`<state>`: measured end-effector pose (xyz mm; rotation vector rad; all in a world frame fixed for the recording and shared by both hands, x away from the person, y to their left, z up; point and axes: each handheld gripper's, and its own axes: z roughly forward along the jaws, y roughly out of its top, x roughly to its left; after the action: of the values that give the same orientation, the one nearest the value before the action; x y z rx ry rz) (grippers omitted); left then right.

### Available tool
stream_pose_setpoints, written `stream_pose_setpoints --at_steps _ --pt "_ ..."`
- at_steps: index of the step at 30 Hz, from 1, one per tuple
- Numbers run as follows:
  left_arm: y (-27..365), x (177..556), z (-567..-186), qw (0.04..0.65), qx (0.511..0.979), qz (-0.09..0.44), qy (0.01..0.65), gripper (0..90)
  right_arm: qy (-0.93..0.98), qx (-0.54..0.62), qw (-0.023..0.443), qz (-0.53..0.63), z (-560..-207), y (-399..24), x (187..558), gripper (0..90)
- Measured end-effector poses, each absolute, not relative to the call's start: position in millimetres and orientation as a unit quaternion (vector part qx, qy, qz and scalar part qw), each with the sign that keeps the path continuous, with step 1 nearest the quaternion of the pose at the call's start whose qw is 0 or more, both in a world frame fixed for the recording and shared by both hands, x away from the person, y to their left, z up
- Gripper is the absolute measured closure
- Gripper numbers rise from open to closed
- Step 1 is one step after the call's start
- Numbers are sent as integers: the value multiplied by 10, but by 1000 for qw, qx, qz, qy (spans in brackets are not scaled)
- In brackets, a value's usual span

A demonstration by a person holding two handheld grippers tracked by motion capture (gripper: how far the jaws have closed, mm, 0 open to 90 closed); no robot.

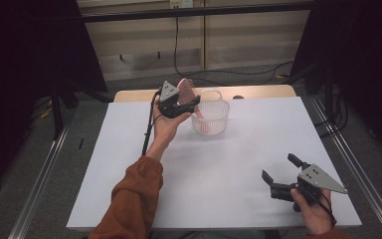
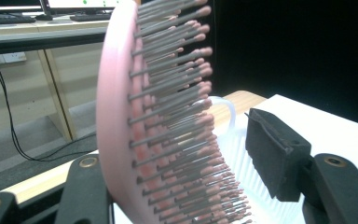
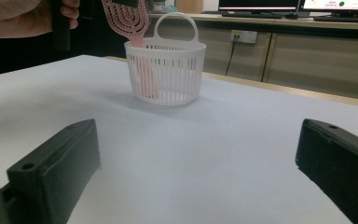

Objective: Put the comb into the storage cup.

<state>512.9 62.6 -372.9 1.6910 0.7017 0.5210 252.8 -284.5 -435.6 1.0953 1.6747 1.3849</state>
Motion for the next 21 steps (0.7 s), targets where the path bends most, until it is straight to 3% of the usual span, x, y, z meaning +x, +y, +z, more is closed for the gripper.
stream_pose_setpoints --at_steps 21 --pt "709 5162 -3843 558 736 213 319 299 649 420 344 533 -4361 -2841 2533 0"
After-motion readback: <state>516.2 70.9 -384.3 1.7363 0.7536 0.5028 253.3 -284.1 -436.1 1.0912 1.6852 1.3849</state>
